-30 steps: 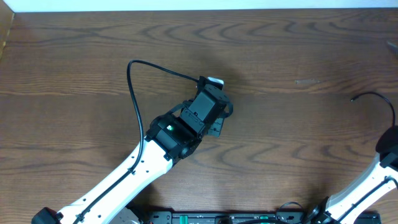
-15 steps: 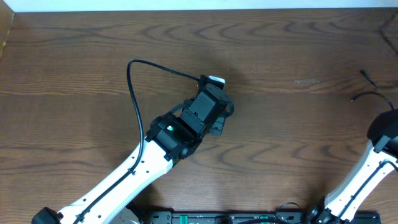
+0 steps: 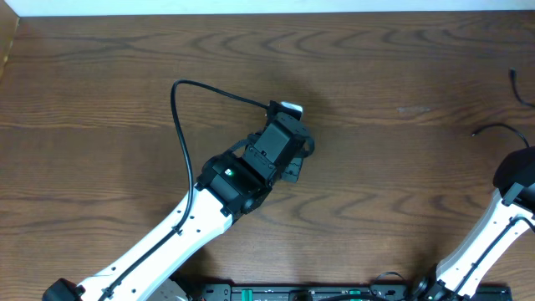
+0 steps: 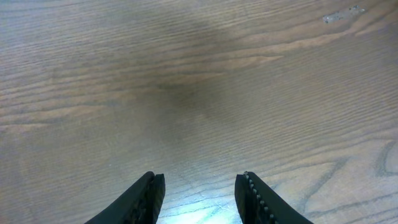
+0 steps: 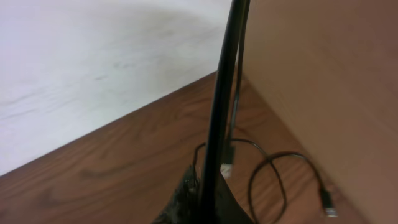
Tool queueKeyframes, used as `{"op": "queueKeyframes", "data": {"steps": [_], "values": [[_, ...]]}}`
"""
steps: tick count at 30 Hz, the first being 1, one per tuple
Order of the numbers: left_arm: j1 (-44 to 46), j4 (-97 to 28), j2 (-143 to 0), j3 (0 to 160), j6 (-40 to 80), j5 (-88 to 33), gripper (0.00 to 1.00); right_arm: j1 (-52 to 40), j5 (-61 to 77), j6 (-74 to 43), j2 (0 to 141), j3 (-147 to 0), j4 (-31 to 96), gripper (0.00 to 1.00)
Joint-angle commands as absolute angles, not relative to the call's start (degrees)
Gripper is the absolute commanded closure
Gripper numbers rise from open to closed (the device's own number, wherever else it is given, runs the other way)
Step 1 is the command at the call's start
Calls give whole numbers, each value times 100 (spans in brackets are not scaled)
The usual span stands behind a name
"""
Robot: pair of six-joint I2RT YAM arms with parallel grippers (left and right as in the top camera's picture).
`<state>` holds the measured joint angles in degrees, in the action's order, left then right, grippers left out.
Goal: Untangle cables
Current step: 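Carry the black cable off the table's right edge with the right gripper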
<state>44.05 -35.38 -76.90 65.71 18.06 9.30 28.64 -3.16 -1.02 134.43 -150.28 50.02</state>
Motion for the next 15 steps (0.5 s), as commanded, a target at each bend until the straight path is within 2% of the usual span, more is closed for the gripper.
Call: {"op": "queueKeyframes", "data": {"steps": [1, 7, 15], "values": [[4423, -3531, -7749, 6681, 1837, 941, 58, 2877, -757, 91, 13723, -15137, 4945, 99], [4423, -3579, -7749, 6681, 1876, 941, 58, 2877, -480, -64, 14237, -15137, 4755, 99], [4567, -3577, -7749, 6681, 1876, 945, 58, 2860, 631, -62, 14838, -15137, 4471, 99]]}}
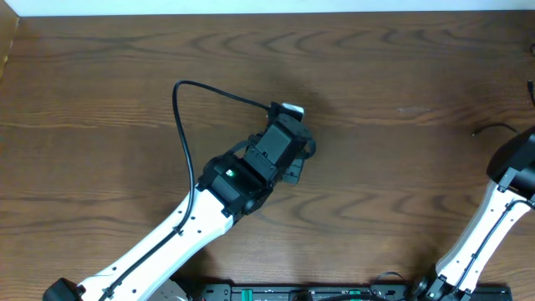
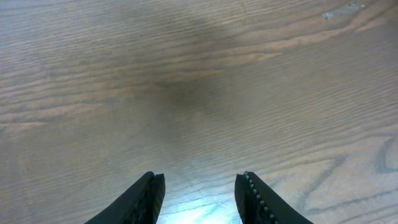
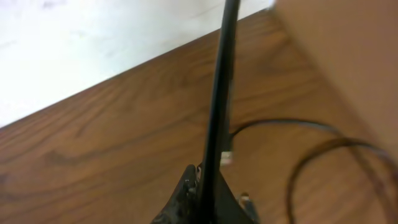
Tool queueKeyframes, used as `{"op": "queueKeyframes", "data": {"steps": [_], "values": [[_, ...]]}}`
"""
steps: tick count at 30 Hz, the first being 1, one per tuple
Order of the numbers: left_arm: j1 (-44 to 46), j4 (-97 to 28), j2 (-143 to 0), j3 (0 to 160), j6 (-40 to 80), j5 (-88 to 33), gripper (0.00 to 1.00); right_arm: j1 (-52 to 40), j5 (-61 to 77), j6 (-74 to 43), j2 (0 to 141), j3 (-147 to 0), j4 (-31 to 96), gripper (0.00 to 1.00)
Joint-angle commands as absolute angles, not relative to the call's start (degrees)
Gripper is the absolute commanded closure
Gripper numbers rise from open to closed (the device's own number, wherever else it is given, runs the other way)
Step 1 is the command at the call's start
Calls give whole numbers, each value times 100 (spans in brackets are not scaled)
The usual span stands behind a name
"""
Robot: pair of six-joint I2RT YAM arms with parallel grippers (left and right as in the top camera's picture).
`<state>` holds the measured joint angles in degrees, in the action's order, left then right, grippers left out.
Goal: Untangle cables
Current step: 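Carry the black cable off the table's right edge with the right gripper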
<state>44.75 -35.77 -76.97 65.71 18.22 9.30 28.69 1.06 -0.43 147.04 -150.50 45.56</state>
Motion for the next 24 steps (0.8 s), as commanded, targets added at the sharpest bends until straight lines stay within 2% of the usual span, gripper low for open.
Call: {"op": "queueKeyframes", "data": {"steps": [1, 6, 7, 10, 11, 13, 15, 16, 20, 24], "values": [[4587, -3577, -7749, 6681, 1876, 945, 58, 2849, 663, -95, 14908, -15137, 4449, 98], [4659, -3579, -7749, 6681, 1874, 945, 58, 2840, 617, -148, 15205, -15137, 4482, 97], [4659, -3579, -7752, 6681, 1874, 945, 58, 2849, 582, -169, 15244, -15137, 4512, 94], [4659, -3579, -7754, 6681, 1874, 945, 58, 2882, 375, -303, 15351, -15137, 4580, 78], [4659, -3579, -7760, 6681, 1874, 945, 58, 2895, 316, -344, 15377, -15137, 4609, 63], [4659, -3579, -7771, 6681, 1876, 943, 58, 2915, 242, -471, 15412, -15137, 4672, 46], [4661, -3592, -7789, 6681, 1876, 943, 58, 2930, 250, -554, 15426, -15137, 4737, 35], [4670, -3599, -7800, 6681, 1874, 943, 58, 2930, 250, -556, 15426, -15137, 4772, 33], [4729, -3623, -7826, 6681, 1876, 941, 58, 2915, 235, -635, 15423, -15141, 4967, 1], [4823, -3680, -7826, 6681, 1874, 943, 58, 2917, -36, -954, 15423, -15141, 5236, 1]]}}
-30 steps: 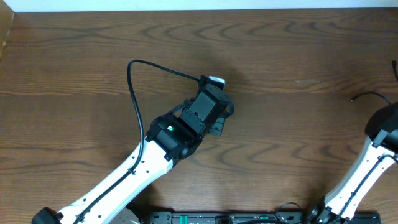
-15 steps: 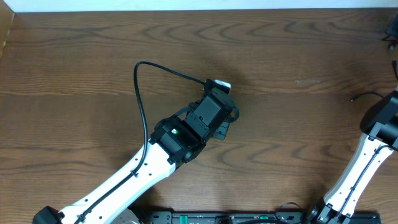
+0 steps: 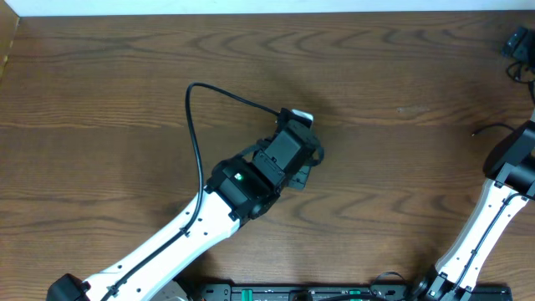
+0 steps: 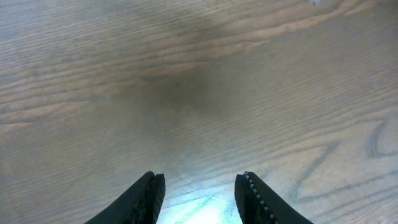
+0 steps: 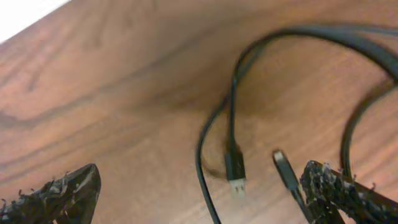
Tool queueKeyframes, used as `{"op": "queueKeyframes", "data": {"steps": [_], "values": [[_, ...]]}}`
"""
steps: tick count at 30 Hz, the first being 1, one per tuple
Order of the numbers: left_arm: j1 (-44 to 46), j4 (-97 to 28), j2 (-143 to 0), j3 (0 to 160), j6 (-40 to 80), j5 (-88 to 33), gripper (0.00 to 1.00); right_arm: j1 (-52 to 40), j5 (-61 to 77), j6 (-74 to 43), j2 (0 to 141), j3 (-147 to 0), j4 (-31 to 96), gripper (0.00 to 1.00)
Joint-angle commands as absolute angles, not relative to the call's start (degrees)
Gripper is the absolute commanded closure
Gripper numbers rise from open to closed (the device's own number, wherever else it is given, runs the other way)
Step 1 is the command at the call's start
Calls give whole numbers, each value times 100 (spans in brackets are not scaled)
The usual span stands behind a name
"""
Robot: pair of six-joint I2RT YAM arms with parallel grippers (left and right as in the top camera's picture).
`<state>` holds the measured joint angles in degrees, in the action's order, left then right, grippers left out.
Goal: Untangle cables
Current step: 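Carry the black cable off the table's right edge with the right gripper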
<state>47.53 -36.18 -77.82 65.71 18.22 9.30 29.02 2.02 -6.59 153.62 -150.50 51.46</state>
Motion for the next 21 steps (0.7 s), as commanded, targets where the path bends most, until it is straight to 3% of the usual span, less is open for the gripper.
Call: {"op": "queueKeyframes", "data": {"steps": [1, 12, 21], "values": [[4838, -3697, -7826, 6681, 1874, 941, 58, 2915, -185, -998, 15423, -15141, 5317, 1], [4869, -3830, -7826, 6681, 1870, 943, 58, 2897, -3015, -1588, 15421, -15148, 6394, 1], [4869, -3813, -7826, 6681, 1872, 943, 58, 2849, -2355, -1404, 15421, -15150, 6381, 1]]}}
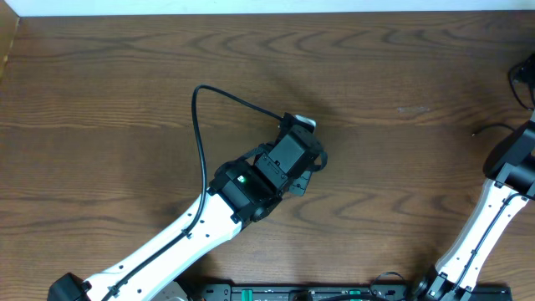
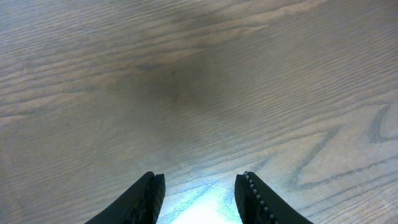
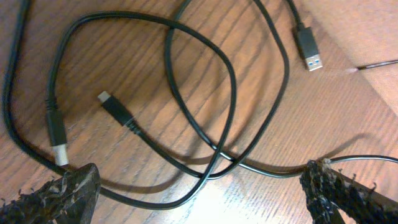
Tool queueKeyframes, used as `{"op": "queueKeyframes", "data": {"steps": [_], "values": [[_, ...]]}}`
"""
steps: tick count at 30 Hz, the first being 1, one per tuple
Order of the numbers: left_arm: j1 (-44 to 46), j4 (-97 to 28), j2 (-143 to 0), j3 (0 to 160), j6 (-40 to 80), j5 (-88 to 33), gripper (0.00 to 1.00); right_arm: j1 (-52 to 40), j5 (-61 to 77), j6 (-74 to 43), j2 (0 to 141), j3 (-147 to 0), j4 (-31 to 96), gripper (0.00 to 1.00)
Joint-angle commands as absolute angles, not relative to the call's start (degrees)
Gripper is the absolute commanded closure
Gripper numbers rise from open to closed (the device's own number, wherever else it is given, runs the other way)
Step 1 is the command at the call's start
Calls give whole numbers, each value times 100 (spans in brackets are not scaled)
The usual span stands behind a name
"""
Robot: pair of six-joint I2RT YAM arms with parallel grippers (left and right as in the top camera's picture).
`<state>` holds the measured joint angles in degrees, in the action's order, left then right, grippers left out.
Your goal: Untangle cables
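Several black cables (image 3: pixel 186 93) lie in crossing loops on the wooden table. Loose ends show among them: a USB-A plug (image 3: pixel 309 45), a small USB-C plug (image 3: pixel 115 108) and a third plug (image 3: pixel 56 132). My right gripper (image 3: pixel 202 193) hangs open just above this tangle, with its fingertips (image 3: pixel 68 193) spread wide on either side and nothing held. In the overhead view only bits of cable (image 1: pixel 493 130) show at the far right edge. My left gripper (image 2: pixel 200 196) is open over bare wood near the table's middle (image 1: pixel 298 144).
A light brown board (image 3: pixel 367 31) stands beside the tangle at the table's right end. The left arm's own black wire (image 1: pixel 201 125) arcs over the table. The right arm (image 1: pixel 510 176) stands along the right edge.
The right wrist view has shifted over the tangle: more of the loops and the USB-A plug now show. The left arm has moved slightly right. Both grippers stay open.
My right gripper was shut on a black cable that ran up from its jaws, both 2.0 s and 1.5 s ago. By 0.7 s ago it was open, with the cables lying on the table. Now it is open over the tangle. The left gripper stayed open over bare wood.
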<state>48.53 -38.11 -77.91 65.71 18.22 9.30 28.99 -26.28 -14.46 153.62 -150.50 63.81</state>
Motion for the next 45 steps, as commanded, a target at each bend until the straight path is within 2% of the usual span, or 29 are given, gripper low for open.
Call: {"op": "queueKeyframes", "data": {"steps": [1, 4, 7, 16, 17, 21, 22, 23, 35, 45], "values": [[4869, -3813, -7826, 6681, 1872, 943, 58, 2849, -2034, -1299, 15421, -15150, 6379, 1], [4869, -3815, -7826, 6681, 1870, 943, 58, 2849, -856, -867, 15412, -15150, 6412, 1], [4869, -3815, -7826, 6681, 1852, 943, 58, 2845, -397, -873, 15332, -15157, 6517, 1], [4866, -3765, -7824, 6681, 1767, 1363, 56, 2867, -1660, -1356, 14687, -15161, 7109, 1], [4866, -3721, -7824, 6681, 1767, 1378, 49, 2867, -1669, -1271, 14608, -15161, 7179, 1], [4866, -3581, -7824, 6683, 1767, 1382, 33, 2867, -1686, -1081, 14300, -15161, 7426, 1], [4866, -3557, -7824, 6683, 1765, 1450, 21, 2867, -1675, -1098, 14221, -15161, 7507, 1], [4866, -3555, -7822, 6683, 1767, 1579, 15, 2867, -1680, -1208, 14127, -15161, 7607, 1], [4788, -3649, -7279, 6683, 1769, 1920, 6, 2836, -1673, -1890, 13144, -15161, 8565, 1], [3691, -4298, -6473, 6683, 1767, 1918, 6, 2123, -1693, -1925, 12921, -15161, 9253, 2]]}}
